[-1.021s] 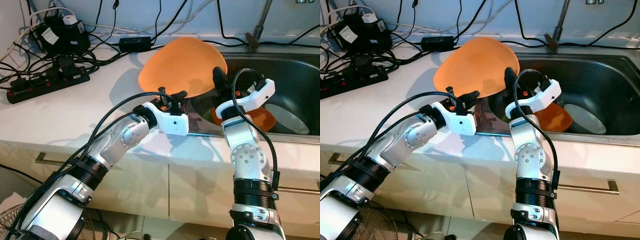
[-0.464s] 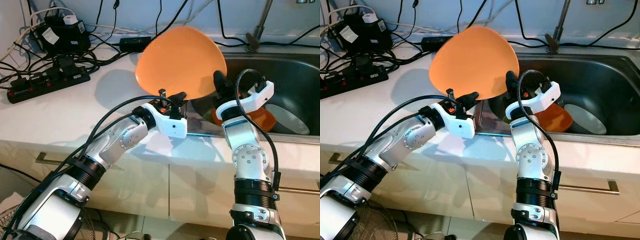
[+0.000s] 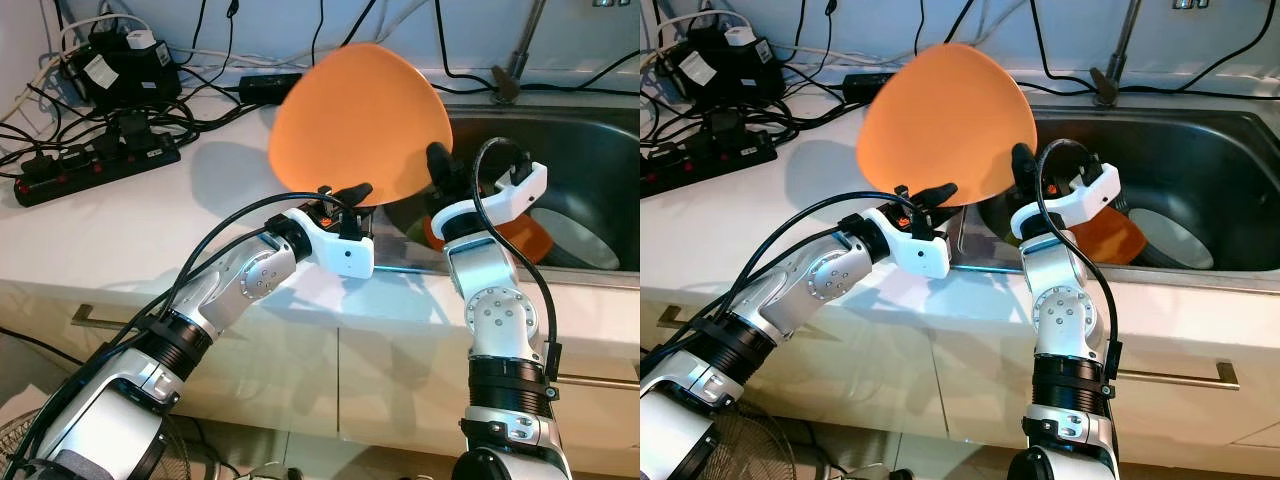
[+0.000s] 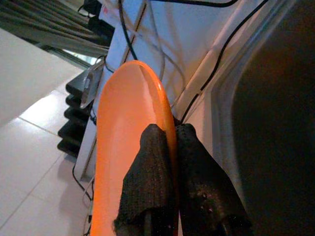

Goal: Kitchen organization

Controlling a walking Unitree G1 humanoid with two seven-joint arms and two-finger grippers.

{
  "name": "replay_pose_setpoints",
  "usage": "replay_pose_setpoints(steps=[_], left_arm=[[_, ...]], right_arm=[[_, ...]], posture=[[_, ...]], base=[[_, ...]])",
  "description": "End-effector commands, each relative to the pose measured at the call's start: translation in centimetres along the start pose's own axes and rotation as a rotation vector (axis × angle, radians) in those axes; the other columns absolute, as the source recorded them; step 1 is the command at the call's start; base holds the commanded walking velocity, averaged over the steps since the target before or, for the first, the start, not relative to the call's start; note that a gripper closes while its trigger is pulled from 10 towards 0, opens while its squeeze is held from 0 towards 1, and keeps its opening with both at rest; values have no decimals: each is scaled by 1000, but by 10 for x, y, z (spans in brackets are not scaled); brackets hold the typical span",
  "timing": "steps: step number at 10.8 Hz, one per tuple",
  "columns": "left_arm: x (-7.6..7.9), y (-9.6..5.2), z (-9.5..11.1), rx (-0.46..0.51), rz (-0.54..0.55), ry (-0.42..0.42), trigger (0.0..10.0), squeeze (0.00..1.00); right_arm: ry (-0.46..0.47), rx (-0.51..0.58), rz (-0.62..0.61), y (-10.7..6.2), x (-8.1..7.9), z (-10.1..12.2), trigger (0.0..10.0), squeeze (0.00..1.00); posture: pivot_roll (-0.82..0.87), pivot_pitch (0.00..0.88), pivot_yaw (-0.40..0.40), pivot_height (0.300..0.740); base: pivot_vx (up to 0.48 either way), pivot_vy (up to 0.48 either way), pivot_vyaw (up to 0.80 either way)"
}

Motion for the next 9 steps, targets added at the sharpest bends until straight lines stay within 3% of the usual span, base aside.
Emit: replay_pose_setpoints(steps=[1,4,6,8,9], left_arm=[[-14,-1,-7,-21,46,-5,10000,1000],[-14,-1,-8,-25,48,4,10000,1000],[-11,-3,-12,-47,43,11,10000,0],[-10,-4,-13,-58,48,-7,10000,0],[-8,-5,-15,-71,50,-41,10000,0]], right_arm=[[35,39,10,5,-7,6,0,0],[92,127,-18,6,-2,23,0,0],[105,291,-60,5,8,67,0,0],[82,388,-83,2,13,96,0,0],[15,415,-103,2,15,105,0,0]], posture=[[29,29,71,740],[27,28,72,740],[27,20,71,740],[26,13,70,740],[26,11,70,740]], base=[[0,0,0],[0,0,0],[0,0,0],[0,0,0],[0,0,0]])
Point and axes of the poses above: a point about 5 cm out from each wrist's last joint towards the gripper, its own y axis pointing out of the wrist towards the gripper, its own z axis along the axis of the wrist's last joint, x = y × z, the point moved 5 cm from there along y, pointing out of the wrist towards the gripper, and after that the axes turned 15 degrees about y, right-handed, at the moved point
